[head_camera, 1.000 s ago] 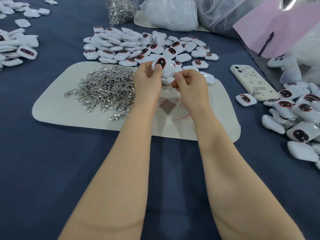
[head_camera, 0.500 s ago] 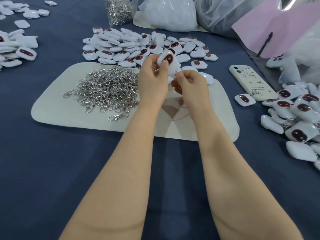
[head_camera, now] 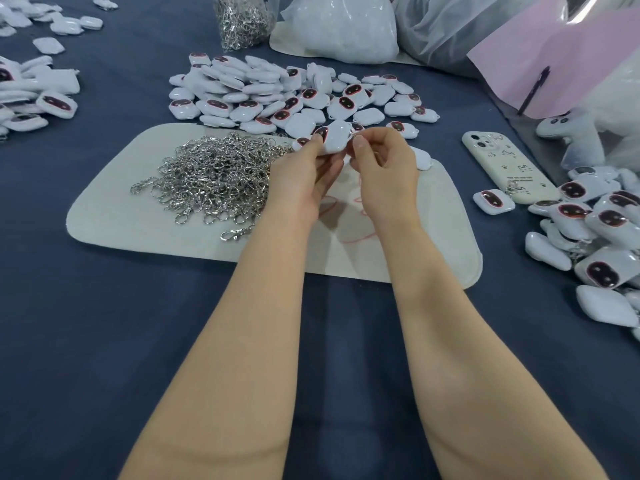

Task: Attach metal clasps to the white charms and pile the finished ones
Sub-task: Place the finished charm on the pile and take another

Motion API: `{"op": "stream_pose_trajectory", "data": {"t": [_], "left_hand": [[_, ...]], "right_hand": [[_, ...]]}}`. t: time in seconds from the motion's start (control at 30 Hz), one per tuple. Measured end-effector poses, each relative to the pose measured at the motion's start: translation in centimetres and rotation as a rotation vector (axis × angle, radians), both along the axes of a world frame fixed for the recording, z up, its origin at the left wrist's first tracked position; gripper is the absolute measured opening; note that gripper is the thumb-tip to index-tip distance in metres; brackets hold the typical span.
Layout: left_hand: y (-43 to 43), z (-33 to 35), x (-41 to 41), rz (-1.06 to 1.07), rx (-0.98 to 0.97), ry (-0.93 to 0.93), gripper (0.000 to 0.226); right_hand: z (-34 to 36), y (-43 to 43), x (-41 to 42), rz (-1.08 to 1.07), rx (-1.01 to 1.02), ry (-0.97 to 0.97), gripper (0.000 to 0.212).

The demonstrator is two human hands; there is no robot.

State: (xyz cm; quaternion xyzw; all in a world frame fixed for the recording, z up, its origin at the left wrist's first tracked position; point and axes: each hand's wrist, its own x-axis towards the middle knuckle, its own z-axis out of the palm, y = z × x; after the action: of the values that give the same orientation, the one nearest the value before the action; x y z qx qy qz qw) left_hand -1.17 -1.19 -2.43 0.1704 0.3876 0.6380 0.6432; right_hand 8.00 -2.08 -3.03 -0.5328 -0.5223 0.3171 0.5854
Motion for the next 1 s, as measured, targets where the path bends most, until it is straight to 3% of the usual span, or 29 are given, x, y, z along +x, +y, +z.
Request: {"op": "stream_pose_trajectory", "data": {"t": [0.23, 0.5, 0.6, 0.67, 0.77, 0.83, 1.0], "left_hand": [[0.1, 0.0, 0.1, 0.003, 0.024, 0.122, 0.015], [-0.5, -0.3, 0.4, 0.105, 0.369, 0.621, 0.017], [-0.5, -0.5, 0.7, 0.092, 0.445, 0.765, 0.016], [-0.4, -0.4, 0.8, 0.100, 0.433, 0.731, 0.014], [-0.1, -0.3, 0.6, 0.111, 0.313, 0.520, 0.012], [0.3, -0.5, 0.2, 0.111, 0.216, 0.388, 0.016], [0.4, -0.7, -0.4, 0.054, 0.051, 0.196, 0.016]], "right_hand": [[0.1, 0.0, 0.3, -0.007, -0.030, -0.002, 0.011], [0.2, 0.3, 1.0, 0.036, -0.154, -0.162, 0.024], [0.0, 0.1, 1.2, 0.079, -0.217, -0.081, 0.034], [0.1, 0.1, 1.2, 0.109, -0.243, 0.124, 0.031], [0.3, 0.1, 1.1, 0.164, -0.191, 0.338, 0.014], [0.4, 0.1, 0.8, 0.185, -0.148, 0.299, 0.004], [0.3, -0.2, 0.3, 0.086, -0.075, 0.042, 0.010]]}}
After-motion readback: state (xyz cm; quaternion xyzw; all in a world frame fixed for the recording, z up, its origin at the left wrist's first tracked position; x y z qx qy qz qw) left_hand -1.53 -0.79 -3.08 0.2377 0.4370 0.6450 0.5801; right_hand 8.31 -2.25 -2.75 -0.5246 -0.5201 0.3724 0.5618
